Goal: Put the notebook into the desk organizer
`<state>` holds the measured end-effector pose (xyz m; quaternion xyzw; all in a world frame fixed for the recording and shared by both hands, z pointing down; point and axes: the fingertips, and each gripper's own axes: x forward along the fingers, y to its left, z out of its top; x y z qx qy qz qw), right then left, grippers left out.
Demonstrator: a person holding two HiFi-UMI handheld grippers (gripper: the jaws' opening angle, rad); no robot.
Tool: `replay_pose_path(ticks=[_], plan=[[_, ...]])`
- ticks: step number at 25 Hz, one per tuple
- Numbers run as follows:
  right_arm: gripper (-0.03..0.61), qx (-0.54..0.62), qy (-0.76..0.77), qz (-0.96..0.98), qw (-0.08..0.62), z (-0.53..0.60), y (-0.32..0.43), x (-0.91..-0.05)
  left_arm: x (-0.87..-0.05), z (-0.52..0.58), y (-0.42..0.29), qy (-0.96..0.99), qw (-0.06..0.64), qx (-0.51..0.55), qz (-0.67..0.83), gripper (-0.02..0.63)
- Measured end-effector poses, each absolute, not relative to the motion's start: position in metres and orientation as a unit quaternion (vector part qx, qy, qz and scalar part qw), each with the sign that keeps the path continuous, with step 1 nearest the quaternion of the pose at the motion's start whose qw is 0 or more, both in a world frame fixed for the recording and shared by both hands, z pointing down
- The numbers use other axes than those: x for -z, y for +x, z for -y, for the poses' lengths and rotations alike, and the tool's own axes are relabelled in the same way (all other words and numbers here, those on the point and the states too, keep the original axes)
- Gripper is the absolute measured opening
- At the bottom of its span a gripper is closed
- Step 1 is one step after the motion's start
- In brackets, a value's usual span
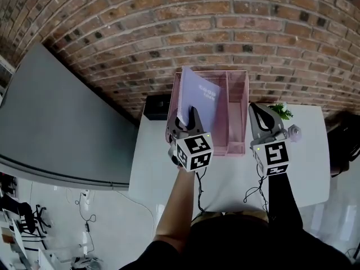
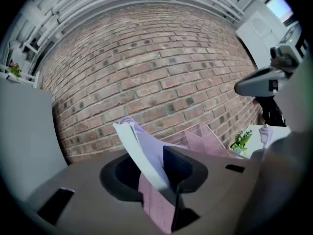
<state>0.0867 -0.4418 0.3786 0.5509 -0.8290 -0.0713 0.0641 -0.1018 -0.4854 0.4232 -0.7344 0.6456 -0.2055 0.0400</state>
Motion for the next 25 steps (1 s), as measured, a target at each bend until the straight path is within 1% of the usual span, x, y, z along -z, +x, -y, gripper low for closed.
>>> replay_pose_path(ticks=[2, 4, 6, 14, 17, 25], plan=[[0.000, 0.067, 0.540, 0.837, 0.063, 0.448, 0.082, -0.384, -0.436, 0.484, -0.107, -0.726, 0.030, 0.227, -0.648, 0.150], [0.000, 0.060, 0.530, 0.843, 0.065, 0.450, 0.076, -0.391, -0.451, 0.481, -0.113, -0.719, 0.014, 0.245, -0.650, 0.160], [0.000, 0.056, 0.522, 0.848, 0.067, 0.451, 0.071, -0.396, -0.460, 0.477, -0.118, -0.712, 0.013, 0.263, -0.651, 0.167], [0.000, 0.053, 0.509, 0.856, 0.071, 0.449, 0.062, -0.402, -0.471, 0.473, -0.102, -0.712, 0.068, 0.339, -0.612, 0.184], [0.000, 0.056, 0.508, 0.856, 0.072, 0.446, 0.060, -0.400, -0.481, 0.473, -0.094, -0.716, 0.071, 0.366, -0.590, 0.192], [0.000, 0.063, 0.512, 0.854, 0.070, 0.441, 0.061, -0.394, -0.486, 0.470, -0.103, -0.716, 0.047, 0.360, -0.596, 0.218]])
